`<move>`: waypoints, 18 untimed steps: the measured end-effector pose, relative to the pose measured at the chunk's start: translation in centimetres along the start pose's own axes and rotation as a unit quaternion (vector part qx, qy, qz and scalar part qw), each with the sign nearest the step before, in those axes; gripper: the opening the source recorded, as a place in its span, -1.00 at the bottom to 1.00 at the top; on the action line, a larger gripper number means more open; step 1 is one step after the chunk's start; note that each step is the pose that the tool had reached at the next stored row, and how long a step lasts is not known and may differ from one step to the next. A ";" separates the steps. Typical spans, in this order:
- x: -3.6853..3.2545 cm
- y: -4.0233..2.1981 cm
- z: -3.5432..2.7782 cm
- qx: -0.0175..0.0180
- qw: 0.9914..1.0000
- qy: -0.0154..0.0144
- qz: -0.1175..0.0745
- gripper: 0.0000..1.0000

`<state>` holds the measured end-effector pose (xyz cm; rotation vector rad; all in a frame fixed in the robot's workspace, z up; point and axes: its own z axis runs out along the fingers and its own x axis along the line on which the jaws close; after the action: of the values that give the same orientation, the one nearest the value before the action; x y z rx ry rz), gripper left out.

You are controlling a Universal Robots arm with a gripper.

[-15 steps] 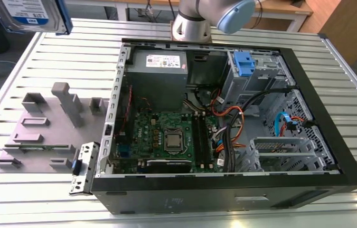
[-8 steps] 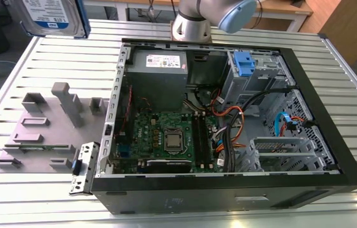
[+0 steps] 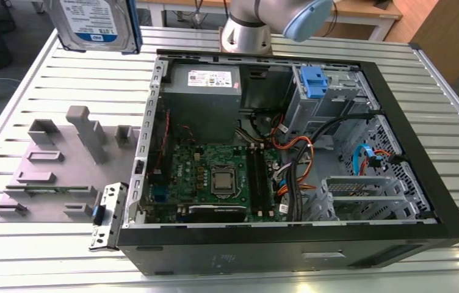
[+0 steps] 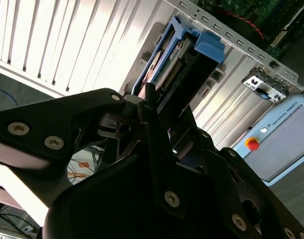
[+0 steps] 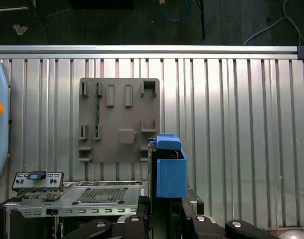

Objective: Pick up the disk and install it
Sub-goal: 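Pick up the disk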

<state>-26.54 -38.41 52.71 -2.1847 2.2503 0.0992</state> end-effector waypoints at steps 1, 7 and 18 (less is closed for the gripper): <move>-0.01 -0.45 0.05 0.000 1.000 0.000 0.000 -0.31; -0.07 -3.20 0.29 0.000 1.000 0.000 0.000 -0.31; -0.21 -8.23 0.46 0.000 1.000 0.000 0.000 -0.31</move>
<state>-18.33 -38.41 51.91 -2.1846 2.2503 0.0992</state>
